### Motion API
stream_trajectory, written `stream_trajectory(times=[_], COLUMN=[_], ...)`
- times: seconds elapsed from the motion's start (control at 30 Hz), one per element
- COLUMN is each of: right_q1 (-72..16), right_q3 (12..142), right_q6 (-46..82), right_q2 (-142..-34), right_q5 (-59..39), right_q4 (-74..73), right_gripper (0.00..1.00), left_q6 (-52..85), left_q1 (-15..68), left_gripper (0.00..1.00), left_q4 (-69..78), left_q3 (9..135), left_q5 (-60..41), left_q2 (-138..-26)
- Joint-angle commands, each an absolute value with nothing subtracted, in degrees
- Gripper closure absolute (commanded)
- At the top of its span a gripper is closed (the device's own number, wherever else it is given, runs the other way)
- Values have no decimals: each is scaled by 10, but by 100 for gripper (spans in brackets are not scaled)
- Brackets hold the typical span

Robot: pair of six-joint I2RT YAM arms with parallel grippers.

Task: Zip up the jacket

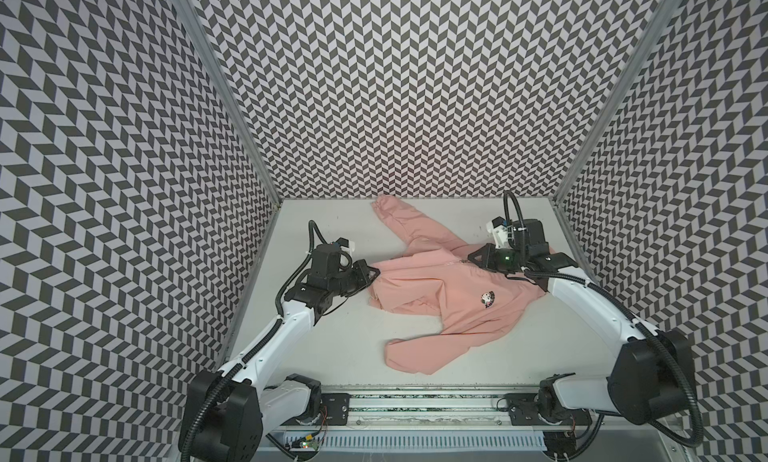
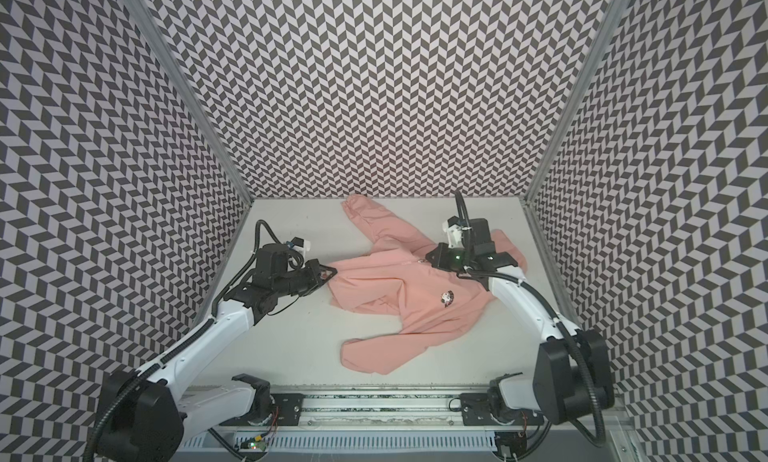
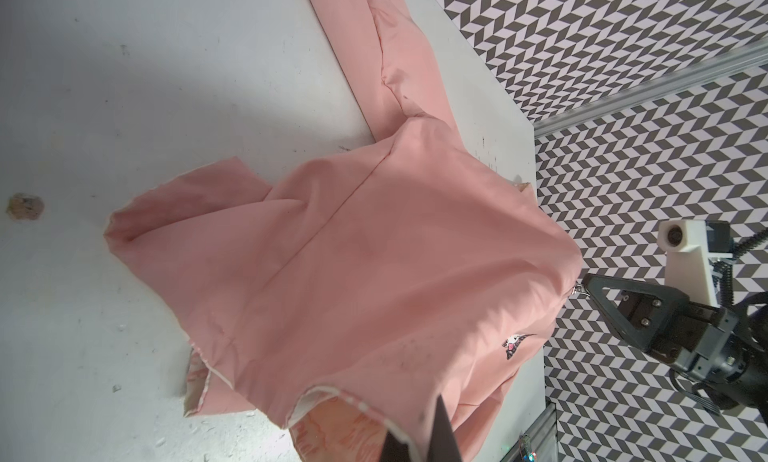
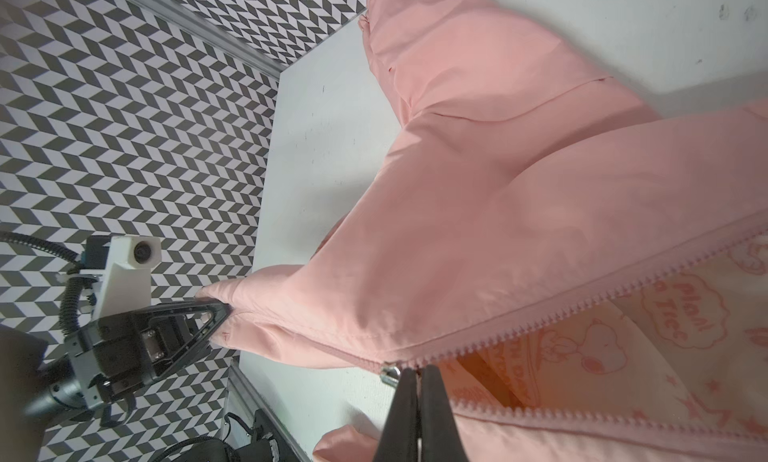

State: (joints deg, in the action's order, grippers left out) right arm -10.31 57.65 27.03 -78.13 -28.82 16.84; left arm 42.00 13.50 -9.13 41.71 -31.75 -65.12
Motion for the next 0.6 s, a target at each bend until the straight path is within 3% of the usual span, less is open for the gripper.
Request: stream_trajectory(times=[0.0,0.57], right_q1=[-87,-30], right_q3=[600,662], right_q6=[266,280], right_q2=[-786,-821], right_q5=[-265,-286], right_q4=[165,158], right_gripper=[100,100], left_q6=[412,377], left_q1=[120,118], left_gripper=[100,100], left_q4=[-109,-122], left_q3=[421,619], left_q5=[-282,-269], left_q2=[-648,-791])
